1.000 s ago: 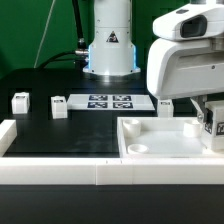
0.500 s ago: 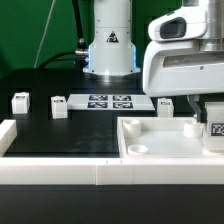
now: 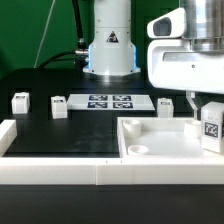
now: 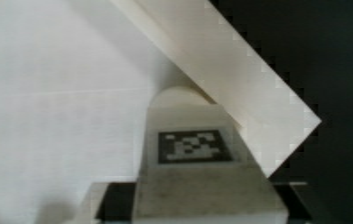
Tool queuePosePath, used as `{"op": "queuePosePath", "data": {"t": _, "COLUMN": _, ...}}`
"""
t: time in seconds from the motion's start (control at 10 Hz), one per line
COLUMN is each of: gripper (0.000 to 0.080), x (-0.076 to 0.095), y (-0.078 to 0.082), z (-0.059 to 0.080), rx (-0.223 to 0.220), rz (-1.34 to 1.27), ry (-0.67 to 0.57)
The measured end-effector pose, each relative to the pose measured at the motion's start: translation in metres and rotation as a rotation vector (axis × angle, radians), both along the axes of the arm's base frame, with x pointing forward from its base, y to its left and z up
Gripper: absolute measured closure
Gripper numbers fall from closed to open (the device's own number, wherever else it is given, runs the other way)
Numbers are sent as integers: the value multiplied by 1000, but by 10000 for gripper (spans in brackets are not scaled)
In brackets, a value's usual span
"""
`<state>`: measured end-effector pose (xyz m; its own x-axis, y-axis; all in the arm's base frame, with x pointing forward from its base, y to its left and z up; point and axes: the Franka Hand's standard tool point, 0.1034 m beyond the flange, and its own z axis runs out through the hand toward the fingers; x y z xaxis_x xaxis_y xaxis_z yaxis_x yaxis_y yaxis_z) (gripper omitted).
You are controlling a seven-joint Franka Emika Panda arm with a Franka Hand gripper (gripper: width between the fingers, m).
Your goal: Assemble one leg
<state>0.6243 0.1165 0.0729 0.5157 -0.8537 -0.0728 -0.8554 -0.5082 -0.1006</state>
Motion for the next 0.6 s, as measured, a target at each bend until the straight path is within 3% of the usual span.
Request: {"op": "queuePosePath", "data": {"t": 0.6, "gripper": 508, "x": -1, "y": 3, "z": -1, "rx": 42, "rz": -348, "ry": 49}}
